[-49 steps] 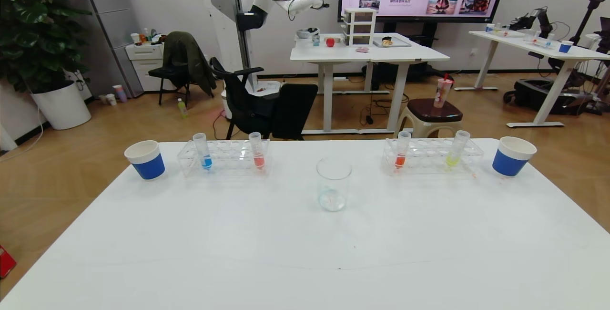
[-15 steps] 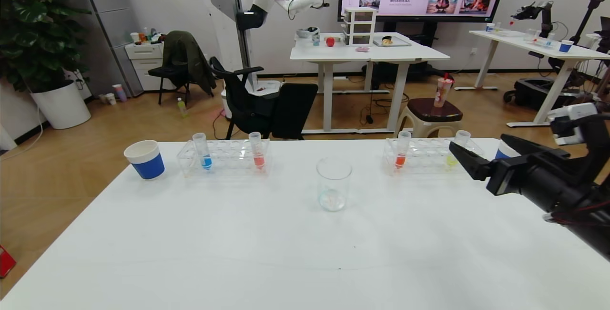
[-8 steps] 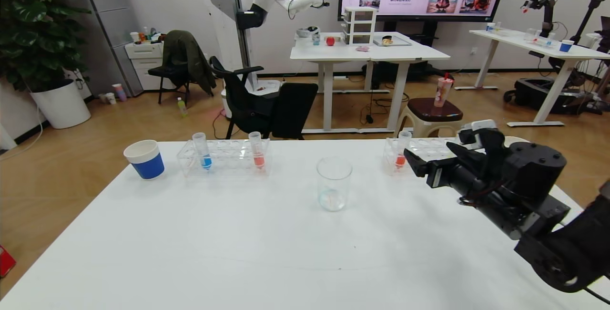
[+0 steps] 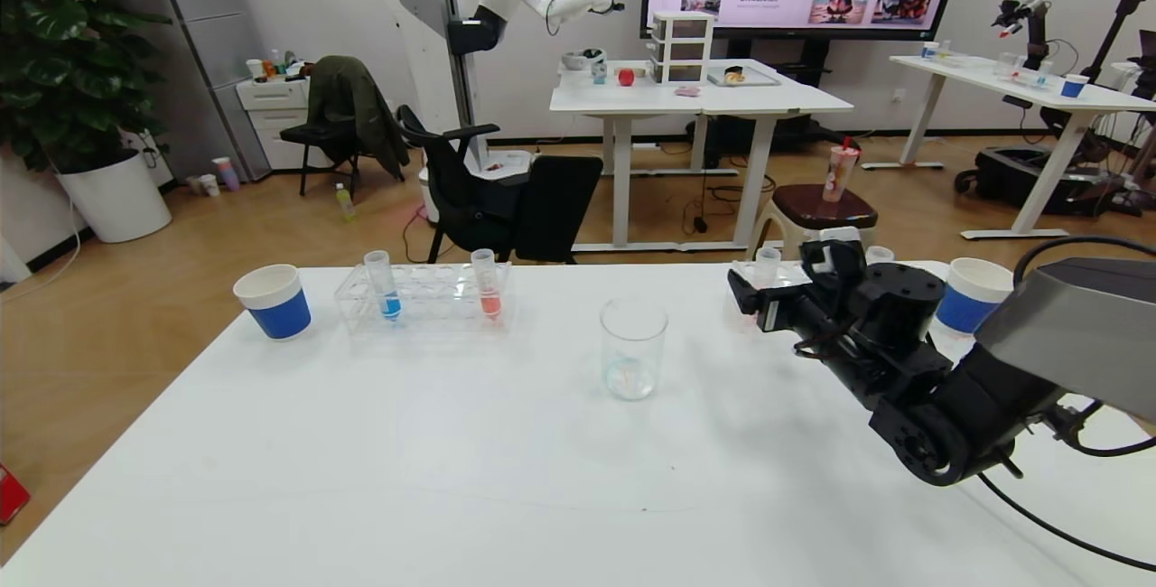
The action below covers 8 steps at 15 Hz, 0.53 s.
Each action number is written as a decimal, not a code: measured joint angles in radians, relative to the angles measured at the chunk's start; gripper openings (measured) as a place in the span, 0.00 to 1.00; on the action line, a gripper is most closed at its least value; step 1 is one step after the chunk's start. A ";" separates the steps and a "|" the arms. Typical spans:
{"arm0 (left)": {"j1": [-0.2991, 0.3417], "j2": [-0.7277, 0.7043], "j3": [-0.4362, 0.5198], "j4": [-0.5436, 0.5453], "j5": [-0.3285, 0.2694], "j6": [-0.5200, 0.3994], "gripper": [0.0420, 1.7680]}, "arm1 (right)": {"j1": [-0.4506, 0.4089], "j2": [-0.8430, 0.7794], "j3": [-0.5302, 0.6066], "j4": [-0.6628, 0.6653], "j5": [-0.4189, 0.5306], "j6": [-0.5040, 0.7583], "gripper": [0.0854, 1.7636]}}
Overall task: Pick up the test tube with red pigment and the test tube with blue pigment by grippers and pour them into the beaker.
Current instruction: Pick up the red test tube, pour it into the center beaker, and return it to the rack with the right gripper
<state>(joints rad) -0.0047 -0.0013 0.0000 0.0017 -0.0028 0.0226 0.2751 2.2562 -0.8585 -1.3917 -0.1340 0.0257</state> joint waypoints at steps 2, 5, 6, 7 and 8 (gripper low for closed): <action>0.000 0.000 0.000 0.000 0.000 0.000 0.99 | -0.010 0.032 -0.042 0.003 -0.004 0.000 0.98; 0.000 0.000 0.000 0.000 0.000 0.000 0.99 | -0.016 0.056 -0.073 0.008 -0.001 0.001 0.98; 0.000 0.000 0.000 0.000 0.000 0.000 0.99 | -0.018 0.062 -0.084 0.008 -0.001 0.001 0.98; 0.000 0.000 0.000 0.000 0.000 0.000 0.99 | -0.020 0.069 -0.096 0.008 -0.001 0.002 0.98; 0.000 0.000 0.000 0.000 0.000 0.000 0.99 | -0.021 0.077 -0.106 0.008 -0.001 0.001 0.98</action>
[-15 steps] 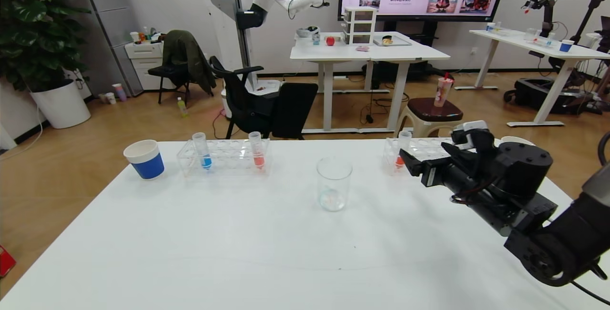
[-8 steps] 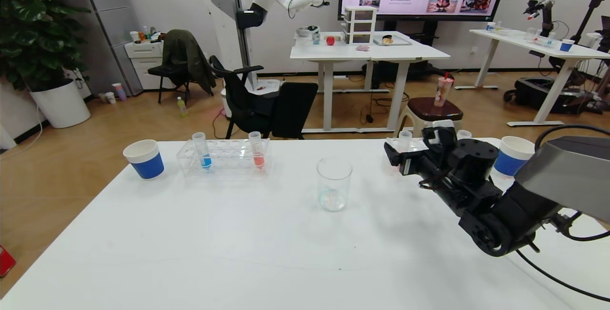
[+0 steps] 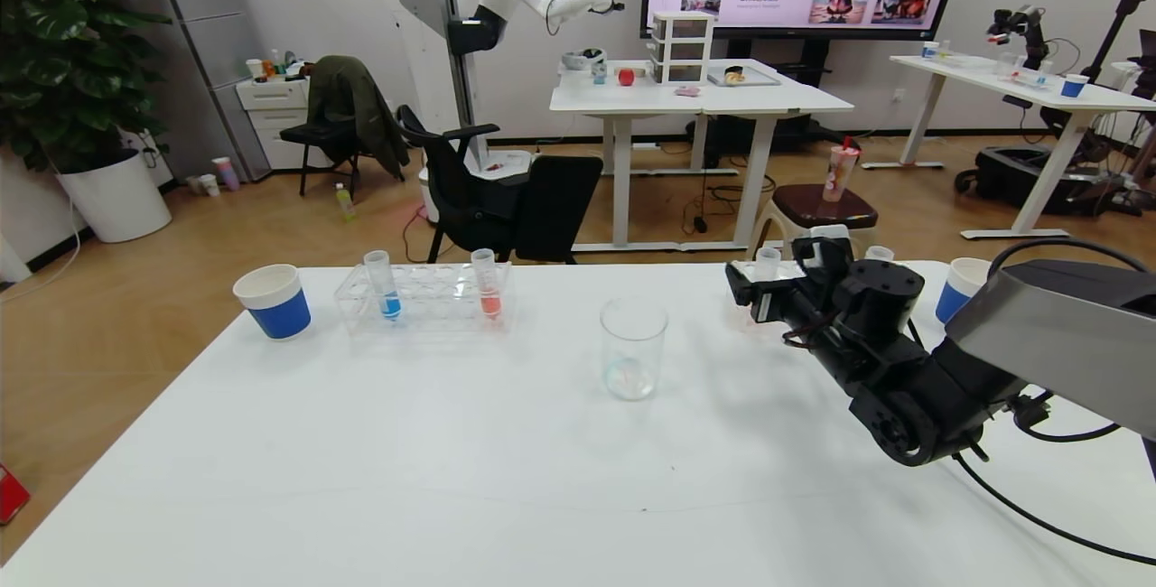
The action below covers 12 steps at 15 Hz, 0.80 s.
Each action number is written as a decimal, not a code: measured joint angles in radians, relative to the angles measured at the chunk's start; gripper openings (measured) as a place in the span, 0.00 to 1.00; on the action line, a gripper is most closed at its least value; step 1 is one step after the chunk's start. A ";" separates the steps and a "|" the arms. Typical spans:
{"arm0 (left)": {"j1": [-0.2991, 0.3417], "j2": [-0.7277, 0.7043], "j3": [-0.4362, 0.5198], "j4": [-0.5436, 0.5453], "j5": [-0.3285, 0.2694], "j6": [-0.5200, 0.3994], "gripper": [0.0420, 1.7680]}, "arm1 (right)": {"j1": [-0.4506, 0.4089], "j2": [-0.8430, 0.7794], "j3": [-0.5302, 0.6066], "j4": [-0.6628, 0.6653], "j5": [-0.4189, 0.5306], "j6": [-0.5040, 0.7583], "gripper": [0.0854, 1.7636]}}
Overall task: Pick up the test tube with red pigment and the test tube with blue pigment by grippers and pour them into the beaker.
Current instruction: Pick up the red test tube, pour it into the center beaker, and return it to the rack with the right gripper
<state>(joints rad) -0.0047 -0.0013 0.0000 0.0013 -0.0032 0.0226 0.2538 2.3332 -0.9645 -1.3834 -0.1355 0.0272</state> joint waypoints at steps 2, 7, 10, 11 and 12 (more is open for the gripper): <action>0.000 0.000 0.000 0.000 0.000 0.001 0.99 | -0.002 0.016 -0.020 -0.002 -0.002 0.000 0.75; 0.000 0.000 0.000 0.000 0.000 0.000 0.99 | 0.001 0.031 -0.039 -0.015 -0.007 -0.002 0.26; 0.000 0.000 0.000 0.000 0.000 0.000 0.99 | -0.002 0.020 -0.041 -0.013 -0.011 -0.005 0.25; 0.000 0.000 0.000 0.000 0.000 0.000 0.99 | -0.004 0.008 -0.042 -0.008 -0.011 -0.006 0.25; 0.000 0.000 0.000 0.000 0.000 0.000 0.99 | -0.005 -0.008 -0.044 0.002 -0.011 -0.009 0.25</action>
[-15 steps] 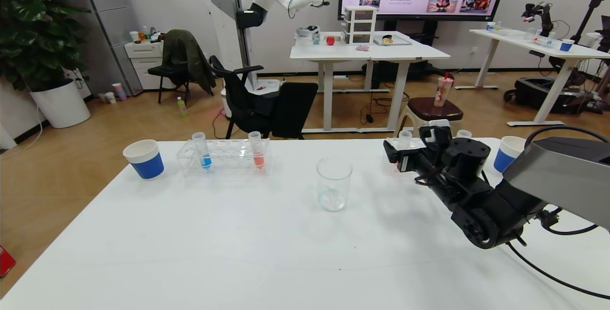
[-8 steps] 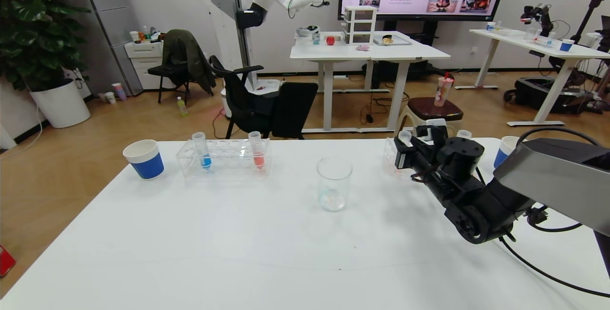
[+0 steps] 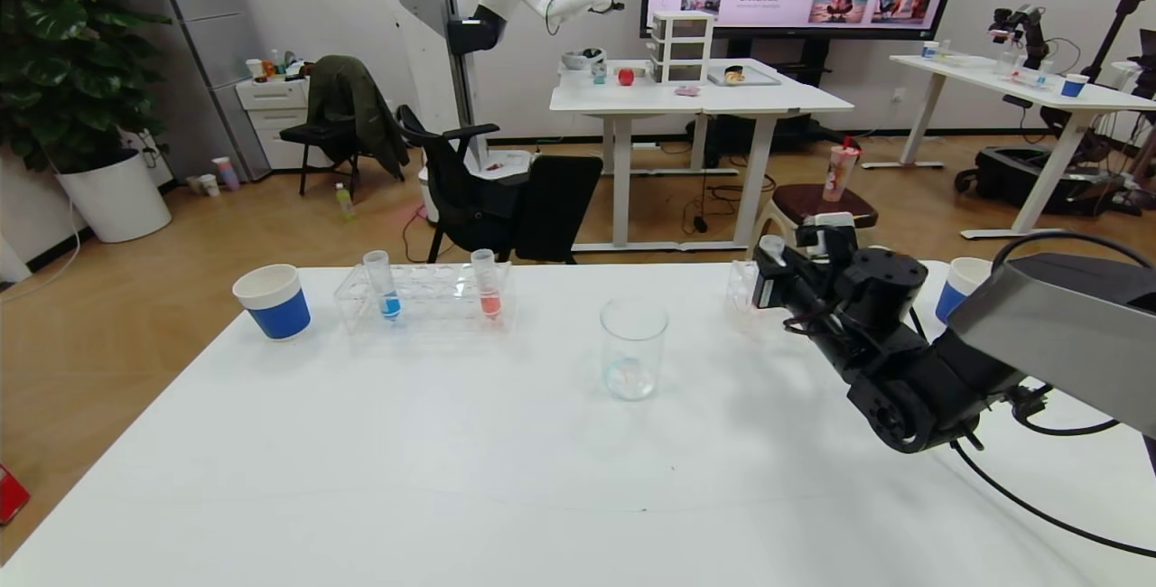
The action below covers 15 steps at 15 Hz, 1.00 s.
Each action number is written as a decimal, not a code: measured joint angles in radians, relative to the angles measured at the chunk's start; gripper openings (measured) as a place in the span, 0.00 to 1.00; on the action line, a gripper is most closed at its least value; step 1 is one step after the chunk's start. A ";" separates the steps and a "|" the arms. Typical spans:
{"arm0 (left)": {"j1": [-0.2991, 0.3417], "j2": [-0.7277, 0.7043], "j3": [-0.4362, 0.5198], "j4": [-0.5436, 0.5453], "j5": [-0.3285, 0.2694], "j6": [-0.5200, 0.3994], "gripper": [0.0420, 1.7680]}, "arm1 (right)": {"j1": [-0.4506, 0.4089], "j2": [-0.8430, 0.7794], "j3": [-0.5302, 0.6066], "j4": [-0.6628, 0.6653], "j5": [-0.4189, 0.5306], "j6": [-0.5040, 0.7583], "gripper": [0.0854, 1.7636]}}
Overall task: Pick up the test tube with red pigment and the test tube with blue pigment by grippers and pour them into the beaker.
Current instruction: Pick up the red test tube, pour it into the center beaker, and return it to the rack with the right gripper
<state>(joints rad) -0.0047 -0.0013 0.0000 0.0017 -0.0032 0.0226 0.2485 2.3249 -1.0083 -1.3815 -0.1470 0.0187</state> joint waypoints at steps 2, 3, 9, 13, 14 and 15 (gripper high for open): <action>0.000 0.000 0.000 0.000 0.000 0.000 0.99 | -0.001 -0.055 -0.007 0.053 0.000 -0.003 0.25; 0.000 0.000 0.000 0.000 0.000 0.000 0.99 | -0.001 -0.086 -0.009 0.087 0.000 -0.003 0.25; 0.000 0.000 0.000 0.000 0.000 0.000 0.99 | 0.030 -0.246 0.047 0.125 0.013 -0.088 0.25; 0.000 0.000 0.000 0.000 0.000 0.000 0.99 | 0.070 -0.243 0.049 0.041 0.132 -0.243 0.25; 0.000 0.000 0.000 0.000 0.000 0.001 0.99 | 0.079 -0.226 0.037 0.006 0.181 -0.295 0.25; 0.000 0.000 0.000 0.000 0.000 0.000 0.99 | 0.085 -0.202 0.021 -0.035 0.237 -0.344 0.25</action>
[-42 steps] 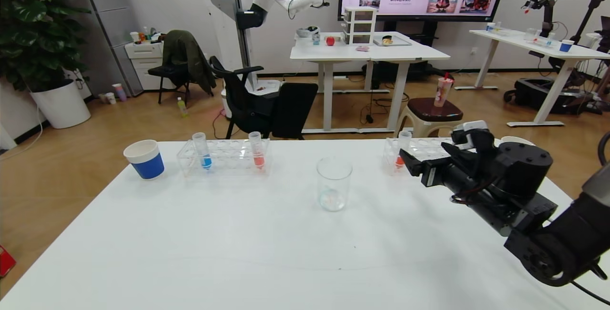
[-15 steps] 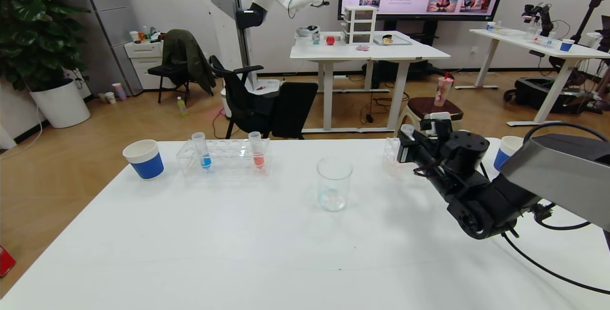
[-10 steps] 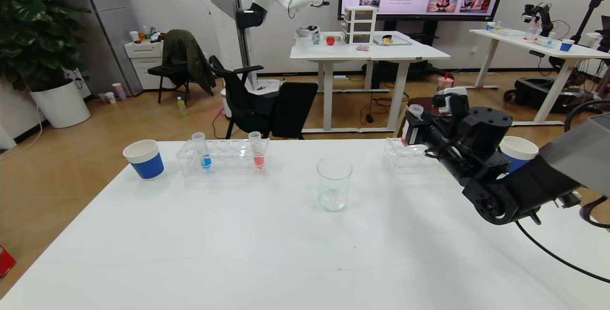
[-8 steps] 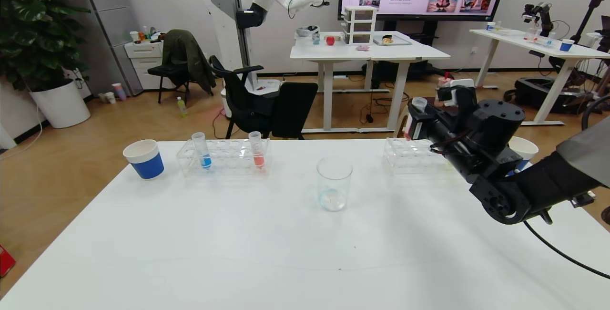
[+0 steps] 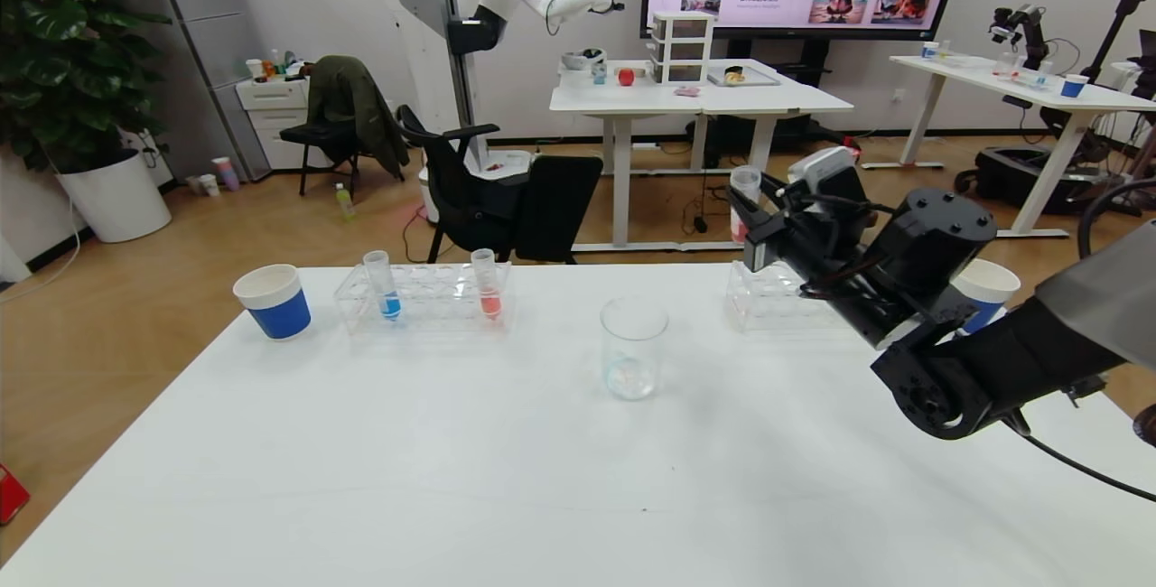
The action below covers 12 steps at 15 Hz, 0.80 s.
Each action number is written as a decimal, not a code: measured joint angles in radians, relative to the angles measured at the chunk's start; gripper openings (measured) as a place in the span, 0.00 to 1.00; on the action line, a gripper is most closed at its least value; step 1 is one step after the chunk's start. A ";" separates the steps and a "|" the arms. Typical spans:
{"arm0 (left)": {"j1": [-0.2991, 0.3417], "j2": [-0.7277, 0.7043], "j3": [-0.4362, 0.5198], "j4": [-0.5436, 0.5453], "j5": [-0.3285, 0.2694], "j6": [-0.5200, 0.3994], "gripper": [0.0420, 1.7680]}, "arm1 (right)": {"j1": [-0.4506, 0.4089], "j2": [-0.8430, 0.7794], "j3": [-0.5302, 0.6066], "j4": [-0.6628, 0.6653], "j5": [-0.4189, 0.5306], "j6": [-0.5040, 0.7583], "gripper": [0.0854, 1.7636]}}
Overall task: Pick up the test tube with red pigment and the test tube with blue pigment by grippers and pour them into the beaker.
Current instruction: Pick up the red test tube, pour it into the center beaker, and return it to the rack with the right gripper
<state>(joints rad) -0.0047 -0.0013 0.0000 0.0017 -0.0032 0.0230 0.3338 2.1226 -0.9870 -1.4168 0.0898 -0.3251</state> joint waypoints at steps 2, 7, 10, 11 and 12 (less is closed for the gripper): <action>0.000 0.000 0.000 0.000 0.000 0.000 0.99 | 0.011 0.053 -0.025 -0.093 0.145 -0.073 0.25; 0.000 0.000 0.000 0.000 0.000 0.000 0.99 | 0.031 0.166 -0.087 -0.129 0.295 -0.226 0.25; 0.000 0.000 0.000 0.000 0.000 0.000 0.99 | 0.029 0.202 -0.142 -0.101 0.395 -0.315 0.25; 0.000 0.000 0.000 0.000 0.000 0.000 0.99 | 0.030 0.207 -0.159 -0.090 0.404 -0.335 0.25; 0.000 0.000 0.000 0.000 0.000 0.000 0.99 | 0.031 0.213 -0.180 -0.082 0.420 -0.370 0.25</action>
<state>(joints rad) -0.0047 -0.0013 0.0000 0.0017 -0.0032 0.0230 0.3645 2.3355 -1.1666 -1.4989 0.5098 -0.6955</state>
